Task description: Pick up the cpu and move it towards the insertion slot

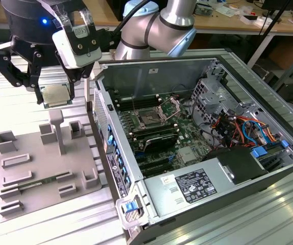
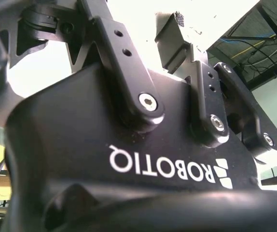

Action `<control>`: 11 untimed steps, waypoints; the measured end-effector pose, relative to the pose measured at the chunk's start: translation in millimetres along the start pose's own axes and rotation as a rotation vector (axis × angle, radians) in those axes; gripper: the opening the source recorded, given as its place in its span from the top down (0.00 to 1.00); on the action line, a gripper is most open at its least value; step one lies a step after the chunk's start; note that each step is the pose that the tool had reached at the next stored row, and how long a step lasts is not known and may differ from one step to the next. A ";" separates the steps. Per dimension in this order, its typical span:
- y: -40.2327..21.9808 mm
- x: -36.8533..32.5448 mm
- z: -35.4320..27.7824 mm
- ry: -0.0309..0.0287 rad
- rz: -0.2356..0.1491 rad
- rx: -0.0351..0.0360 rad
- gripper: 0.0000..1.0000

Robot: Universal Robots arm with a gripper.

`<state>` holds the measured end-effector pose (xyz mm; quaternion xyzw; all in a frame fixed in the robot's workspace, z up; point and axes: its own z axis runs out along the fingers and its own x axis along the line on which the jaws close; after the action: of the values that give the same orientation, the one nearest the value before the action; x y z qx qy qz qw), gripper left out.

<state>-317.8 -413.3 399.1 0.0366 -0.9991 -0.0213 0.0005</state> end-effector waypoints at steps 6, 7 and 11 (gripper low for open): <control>-1.8 -25.7 0.1 -0.0001 0.000 0.0000 0.45; -1.9 -26.5 0.1 0.0000 0.000 0.0000 0.45; -2.1 -28.6 0.1 0.0000 0.000 0.0000 0.45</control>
<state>-289.2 -413.2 398.9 0.0366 -0.9991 -0.0213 0.0005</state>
